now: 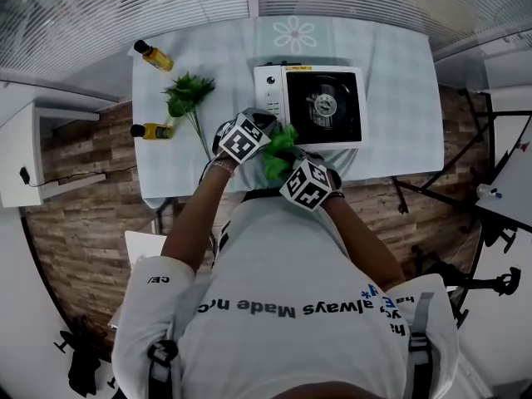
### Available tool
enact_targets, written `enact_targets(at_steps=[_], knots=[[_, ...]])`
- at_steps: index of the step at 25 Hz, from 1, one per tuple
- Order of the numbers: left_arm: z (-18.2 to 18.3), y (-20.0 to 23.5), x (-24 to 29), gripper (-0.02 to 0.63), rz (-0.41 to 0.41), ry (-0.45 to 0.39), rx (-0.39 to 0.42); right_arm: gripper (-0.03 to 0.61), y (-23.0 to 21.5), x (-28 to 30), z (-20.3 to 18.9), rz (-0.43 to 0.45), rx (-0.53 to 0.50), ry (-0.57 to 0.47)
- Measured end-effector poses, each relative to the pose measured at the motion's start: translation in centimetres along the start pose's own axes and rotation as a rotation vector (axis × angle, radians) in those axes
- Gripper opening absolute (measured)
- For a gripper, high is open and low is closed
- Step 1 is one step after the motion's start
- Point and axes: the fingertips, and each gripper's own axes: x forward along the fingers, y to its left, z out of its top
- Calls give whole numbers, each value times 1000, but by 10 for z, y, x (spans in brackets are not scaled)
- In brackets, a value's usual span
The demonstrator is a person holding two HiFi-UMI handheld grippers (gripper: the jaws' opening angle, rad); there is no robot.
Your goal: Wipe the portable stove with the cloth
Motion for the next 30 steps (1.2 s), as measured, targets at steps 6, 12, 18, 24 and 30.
enact_targets(at_steps=[6, 12, 18, 24, 30], knots=[[4, 0, -2, 12, 6, -24, -11, 23, 13, 22, -16, 26, -6, 21], [0, 0, -1, 11, 14, -22, -6, 23, 24, 39, -25, 35, -42, 31], [-2, 2, 0, 11, 32, -25, -19, 23, 31, 57, -38, 48, -37, 47], [5, 1, -2, 12, 37, -47, -24, 23, 28, 65, -48, 15, -23, 50], [4, 1, -2, 11, 42, -41, -20, 23, 20, 60, -63, -17, 10, 69]])
